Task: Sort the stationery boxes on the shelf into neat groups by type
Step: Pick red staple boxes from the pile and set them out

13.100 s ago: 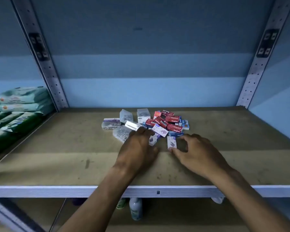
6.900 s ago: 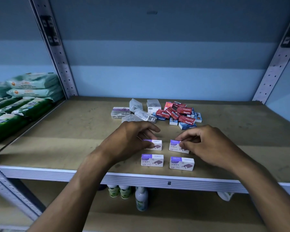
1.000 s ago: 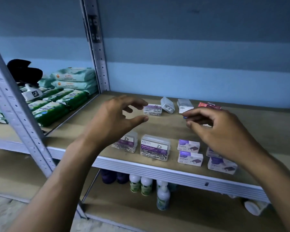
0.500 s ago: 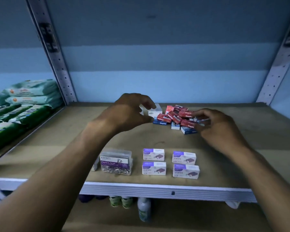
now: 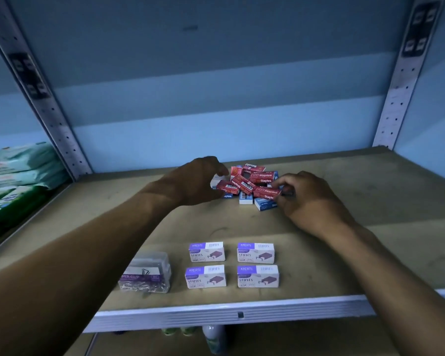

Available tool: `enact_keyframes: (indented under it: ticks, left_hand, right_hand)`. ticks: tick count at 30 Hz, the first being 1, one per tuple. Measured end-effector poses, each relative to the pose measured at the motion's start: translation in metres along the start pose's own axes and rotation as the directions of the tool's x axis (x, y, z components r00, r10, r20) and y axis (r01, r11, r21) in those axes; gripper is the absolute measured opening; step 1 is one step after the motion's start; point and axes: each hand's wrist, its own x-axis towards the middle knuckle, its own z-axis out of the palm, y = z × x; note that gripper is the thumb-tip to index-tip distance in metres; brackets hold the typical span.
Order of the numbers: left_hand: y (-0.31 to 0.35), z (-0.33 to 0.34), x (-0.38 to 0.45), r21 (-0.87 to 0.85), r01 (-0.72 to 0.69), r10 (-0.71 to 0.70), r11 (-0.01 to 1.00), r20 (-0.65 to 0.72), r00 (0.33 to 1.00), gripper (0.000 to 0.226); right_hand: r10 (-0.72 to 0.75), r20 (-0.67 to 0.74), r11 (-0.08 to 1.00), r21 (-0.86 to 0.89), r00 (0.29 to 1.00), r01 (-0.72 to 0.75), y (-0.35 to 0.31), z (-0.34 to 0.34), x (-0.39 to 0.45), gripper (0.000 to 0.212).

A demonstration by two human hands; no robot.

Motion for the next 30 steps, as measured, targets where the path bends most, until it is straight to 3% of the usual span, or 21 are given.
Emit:
enact_keyframes:
  ticks: [16, 21, 27, 30]
  left_hand:
    - [0.007, 0.011, 0.003, 0.119, -0.01, 0.009, 0.993, 0.01, 1.0, 0.036]
    - [0.0, 0.008, -0.009, 0.198, -0.047, 0.049, 0.979, -0.001, 0.999, 0.028]
    - [0.001, -0.009, -0.024, 0.127, -0.04, 0.038, 0.991, 0.02, 0.999, 0.022]
    - [0.003, -0.013, -0.032, 0.032, -0.018, 0.016, 0.999, 0.034, 0.999, 0.019]
  right_hand:
    - [0.088, 0.009, 0.996, -0.027, 0.996, -0.087, -0.005, 0.004, 0.004, 0.031]
    - [0.086, 0.02, 0.984, 0.155, 0.996, -0.088, -0.006, -0.004, -0.001, 0.023]
    - [0.006, 0.003, 0.949, 0.314, 1.0, -0.006, -0.008, -0.012, -0.012, 0.026]
    - [-0.034, 0.027, 0.95, 0.311, 0.999, 0.024, -0.011, -0.017, -0.018, 0.026]
